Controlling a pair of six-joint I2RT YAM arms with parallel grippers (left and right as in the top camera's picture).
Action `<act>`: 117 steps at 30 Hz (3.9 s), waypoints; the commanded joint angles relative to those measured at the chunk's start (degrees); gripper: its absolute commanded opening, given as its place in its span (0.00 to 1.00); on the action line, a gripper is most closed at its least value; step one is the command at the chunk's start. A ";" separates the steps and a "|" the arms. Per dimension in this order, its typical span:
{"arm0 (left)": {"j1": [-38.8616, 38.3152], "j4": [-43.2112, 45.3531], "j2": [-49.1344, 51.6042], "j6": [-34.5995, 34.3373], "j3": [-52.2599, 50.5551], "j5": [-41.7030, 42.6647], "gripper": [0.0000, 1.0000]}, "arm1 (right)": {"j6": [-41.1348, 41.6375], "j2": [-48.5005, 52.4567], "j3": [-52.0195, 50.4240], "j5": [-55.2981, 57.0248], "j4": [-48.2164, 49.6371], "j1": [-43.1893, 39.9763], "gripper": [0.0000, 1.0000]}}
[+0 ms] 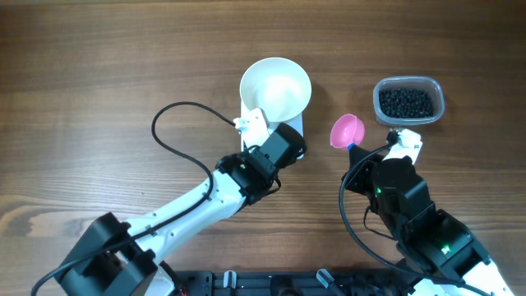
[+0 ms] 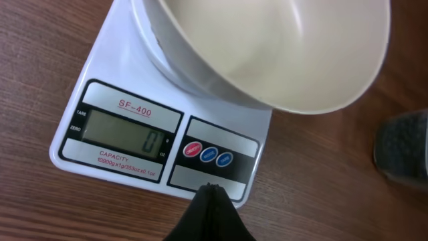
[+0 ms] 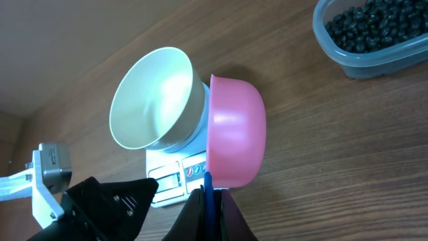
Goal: Scoop item into bowl and weigh 150g on scale
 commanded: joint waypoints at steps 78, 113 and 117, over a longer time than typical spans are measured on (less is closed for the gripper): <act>-2.03 7.43 12.79 -5.14 -0.24 -1.07 0.04 | 2.89 1.79 0.70 8.68 2.64 -0.17 0.04; 0.26 11.52 14.93 -3.19 -0.20 -5.95 0.06 | 2.89 3.17 0.70 11.21 3.93 -0.17 0.04; 0.24 10.69 14.32 -2.27 -0.17 -5.92 0.04 | 2.84 4.44 0.70 11.21 4.96 -0.17 0.04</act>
